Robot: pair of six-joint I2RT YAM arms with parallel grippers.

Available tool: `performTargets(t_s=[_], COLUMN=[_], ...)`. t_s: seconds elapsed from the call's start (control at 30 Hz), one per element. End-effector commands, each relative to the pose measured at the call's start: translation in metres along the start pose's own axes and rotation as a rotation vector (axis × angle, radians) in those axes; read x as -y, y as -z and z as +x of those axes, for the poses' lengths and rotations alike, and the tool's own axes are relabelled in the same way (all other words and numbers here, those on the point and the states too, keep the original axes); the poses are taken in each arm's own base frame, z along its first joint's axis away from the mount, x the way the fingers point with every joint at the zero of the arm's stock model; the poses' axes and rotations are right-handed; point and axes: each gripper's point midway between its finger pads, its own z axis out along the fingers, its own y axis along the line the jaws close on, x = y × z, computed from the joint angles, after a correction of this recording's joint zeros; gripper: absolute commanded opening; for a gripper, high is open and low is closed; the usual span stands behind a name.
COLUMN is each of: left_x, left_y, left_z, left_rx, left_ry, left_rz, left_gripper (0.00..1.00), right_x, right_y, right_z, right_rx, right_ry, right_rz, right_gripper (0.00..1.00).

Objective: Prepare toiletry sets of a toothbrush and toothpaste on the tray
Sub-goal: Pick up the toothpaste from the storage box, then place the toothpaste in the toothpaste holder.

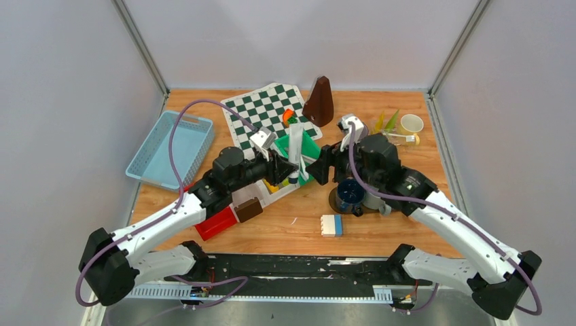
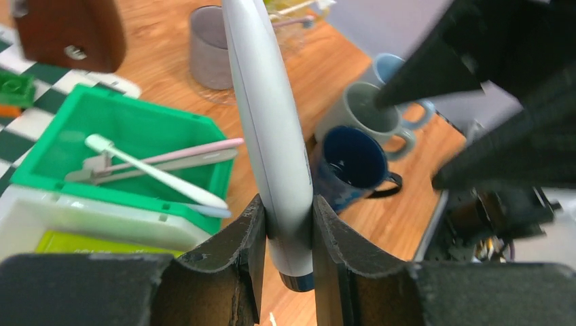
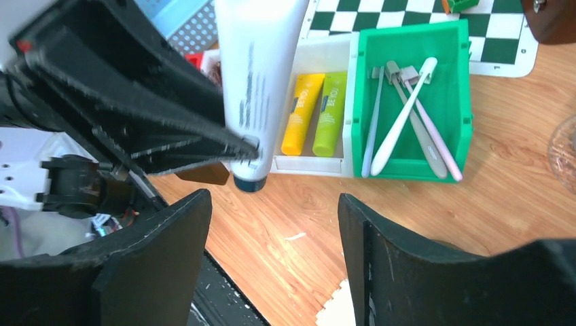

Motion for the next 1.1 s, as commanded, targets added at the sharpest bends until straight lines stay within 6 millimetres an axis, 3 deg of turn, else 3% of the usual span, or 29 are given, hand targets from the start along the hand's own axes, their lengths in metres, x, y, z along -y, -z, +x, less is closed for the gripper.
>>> performTargets(t_s=[0.0, 0.17, 0.3, 0.6, 0.77, 0.9, 0.97, 1.07], left_x=[0.054, 0.085, 0.105, 0.123, 0.126, 0.127, 0.126, 0.122], left_y=[0.014, 0.024, 0.030, 0.027, 0.024, 0.023, 0.022, 0.021], left_z=[-0.040, -0.042, -0.048, -0.049, -0.049, -0.044, -0.041, -0.039], left_rx=[0.094, 0.103, 0.122, 0.100, 0.091, 0.068, 0.054, 0.050], left_ry=[-0.198, -0.204, -0.202, -0.212, -0.217, -0.217, -0.219, -0.225], left_rz=[0.278, 0.457, 0.574, 0.678, 0.696, 0.712, 0.709, 0.685], left_gripper=[0.18, 0.19, 0.19, 0.19, 0.19, 0.19, 0.23, 0.36], right_x=[-0.022, -0.028, -0.025, -0.050, -0.053, -0.052, -0.053, -0.048], right_y=[0.031, 0.049, 0.053, 0.061, 0.064, 0.066, 0.067, 0.067], right_z=[-0.036, -0.063, -0.076, -0.089, -0.088, -0.087, -0.086, -0.084], right_rx=[0.045, 0.113, 0.165, 0.193, 0.191, 0.203, 0.204, 0.216], right_ry=[0.020, 0.026, -0.002, -0.020, -0.025, -0.027, -0.029, -0.034], right_rz=[-0.207, -0.337, -0.362, -0.532, -0.550, -0.543, -0.543, -0.517], right_gripper=[0.70, 0.70, 0.69, 0.62, 0.45, 0.23, 0.12, 0.00])
